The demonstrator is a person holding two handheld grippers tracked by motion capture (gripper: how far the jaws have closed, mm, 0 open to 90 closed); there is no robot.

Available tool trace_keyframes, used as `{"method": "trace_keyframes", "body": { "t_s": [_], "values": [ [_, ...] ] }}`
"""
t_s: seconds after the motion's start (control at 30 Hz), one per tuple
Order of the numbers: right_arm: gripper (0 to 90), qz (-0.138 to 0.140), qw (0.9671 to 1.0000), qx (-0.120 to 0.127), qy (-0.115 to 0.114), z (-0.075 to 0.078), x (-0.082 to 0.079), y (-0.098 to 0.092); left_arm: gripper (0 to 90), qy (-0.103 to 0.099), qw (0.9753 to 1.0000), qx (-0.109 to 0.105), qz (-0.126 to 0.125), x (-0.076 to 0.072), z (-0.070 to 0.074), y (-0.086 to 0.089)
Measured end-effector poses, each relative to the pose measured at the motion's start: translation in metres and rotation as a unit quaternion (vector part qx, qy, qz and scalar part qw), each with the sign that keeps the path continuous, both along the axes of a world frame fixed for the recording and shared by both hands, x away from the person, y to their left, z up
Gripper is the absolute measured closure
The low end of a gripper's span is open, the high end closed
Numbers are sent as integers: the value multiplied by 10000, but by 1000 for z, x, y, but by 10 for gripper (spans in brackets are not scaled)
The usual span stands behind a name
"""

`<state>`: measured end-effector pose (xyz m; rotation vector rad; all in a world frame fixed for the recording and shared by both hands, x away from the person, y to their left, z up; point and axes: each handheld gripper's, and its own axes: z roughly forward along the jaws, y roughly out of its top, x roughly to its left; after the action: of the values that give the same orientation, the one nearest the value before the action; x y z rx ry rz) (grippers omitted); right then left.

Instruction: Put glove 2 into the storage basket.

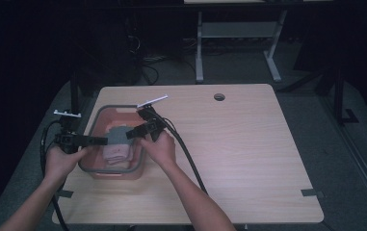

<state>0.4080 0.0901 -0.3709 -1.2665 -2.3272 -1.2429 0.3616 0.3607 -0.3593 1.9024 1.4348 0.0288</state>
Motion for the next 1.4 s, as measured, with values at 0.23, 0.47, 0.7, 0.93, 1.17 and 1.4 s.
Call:
{"method": "trace_keyframes", "body": {
  "t_s": [0.23, 0.47, 0.7, 0.93, 1.17, 1.4],
  "values": [
    [551, -12, 9997, 223, -68, 6, -2, -19, 420, -269, 9994, -188, -68, -1, 9, -9],
    [526, -116, 9993, 344, -71, 12, -1, -38, 403, -404, 9986, -297, -164, -1, 14, -22],
    [497, -198, 9988, 429, -93, 15, -3, -56, 383, -487, 9976, -395, -278, -2, 17, -33],
    [480, -263, 9985, 434, -207, 22, -5, -73, 376, -557, 9966, -465, -393, -4, 20, -46],
    [467, -412, 9977, 510, -193, 26, -8, -97, 371, -618, 9954, -520, -521, -6, 21, -60],
    [453, -523, 9963, 652, -200, 24, -9, -120, 358, -660, 9942, -566, -637, -5, 22, -79]
  ]
}}
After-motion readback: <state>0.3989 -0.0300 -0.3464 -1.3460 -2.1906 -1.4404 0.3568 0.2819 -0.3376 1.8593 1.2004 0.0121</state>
